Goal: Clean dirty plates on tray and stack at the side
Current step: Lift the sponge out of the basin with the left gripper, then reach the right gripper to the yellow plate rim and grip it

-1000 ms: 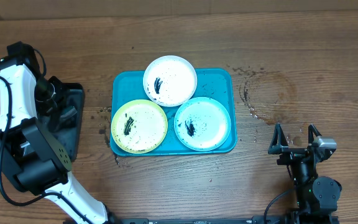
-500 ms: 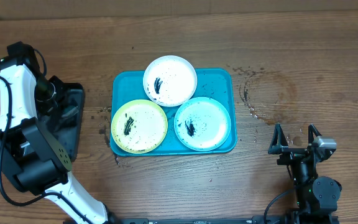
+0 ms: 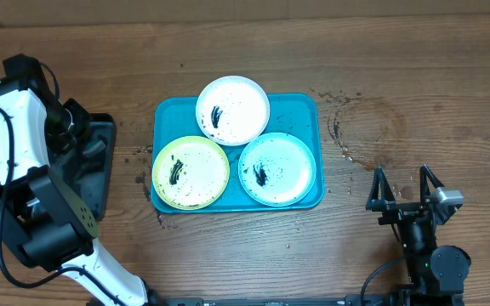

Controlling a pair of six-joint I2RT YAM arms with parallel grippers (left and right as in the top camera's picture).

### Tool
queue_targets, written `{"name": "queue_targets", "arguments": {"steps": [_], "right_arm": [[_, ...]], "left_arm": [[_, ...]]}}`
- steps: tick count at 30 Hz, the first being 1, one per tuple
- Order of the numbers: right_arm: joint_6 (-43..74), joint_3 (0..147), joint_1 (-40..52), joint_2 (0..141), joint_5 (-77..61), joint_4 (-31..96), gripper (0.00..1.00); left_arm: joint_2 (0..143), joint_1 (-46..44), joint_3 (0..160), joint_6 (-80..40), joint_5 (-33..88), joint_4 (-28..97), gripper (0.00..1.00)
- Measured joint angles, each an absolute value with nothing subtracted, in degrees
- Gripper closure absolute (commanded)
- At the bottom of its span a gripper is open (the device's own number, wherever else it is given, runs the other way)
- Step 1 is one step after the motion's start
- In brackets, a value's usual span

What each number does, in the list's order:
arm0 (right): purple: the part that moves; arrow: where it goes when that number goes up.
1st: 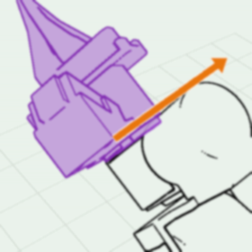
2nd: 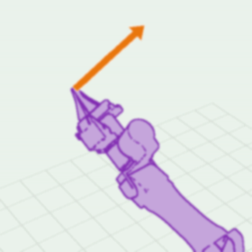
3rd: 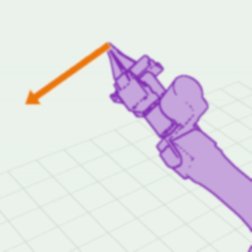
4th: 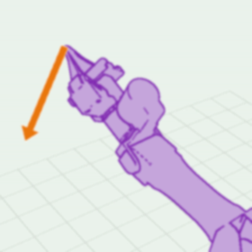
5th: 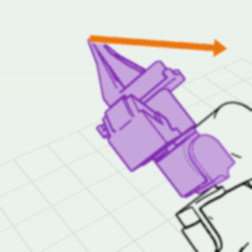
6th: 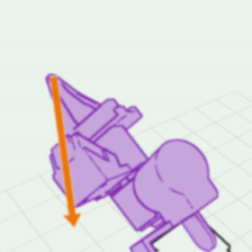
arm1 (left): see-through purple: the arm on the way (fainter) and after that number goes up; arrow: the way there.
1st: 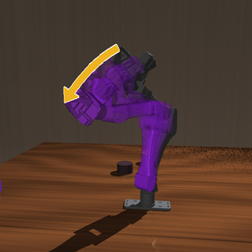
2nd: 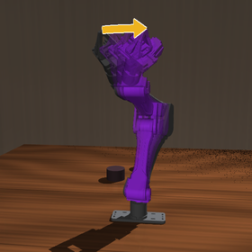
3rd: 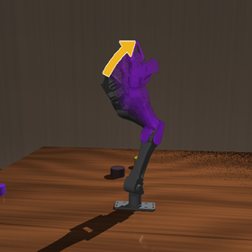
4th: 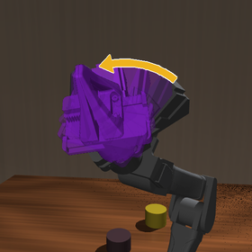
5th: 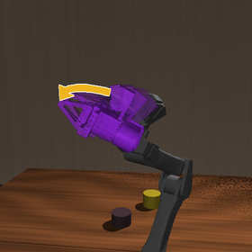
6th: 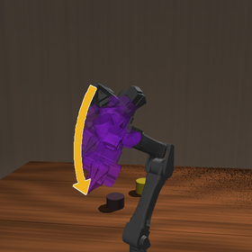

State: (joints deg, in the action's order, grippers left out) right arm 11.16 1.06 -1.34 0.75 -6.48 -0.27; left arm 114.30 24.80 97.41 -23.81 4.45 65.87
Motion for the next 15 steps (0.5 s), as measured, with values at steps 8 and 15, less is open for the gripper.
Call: {"name": "queue_targets", "arguments": {"steps": [8,15], "right_arm": [[12.0,1.1,-1.3,0.7,-15.7,-14.2,0.0],[10.8,11.9,-1.3,5.6,-22.4,-1.9,0.0]], "left_arm": [[114.3,25.7,93.4,-26.9,2.1,66.0,0.96],[114.3,29.3,91.9,-28.8,-2.7,60.6,0.96]]}}
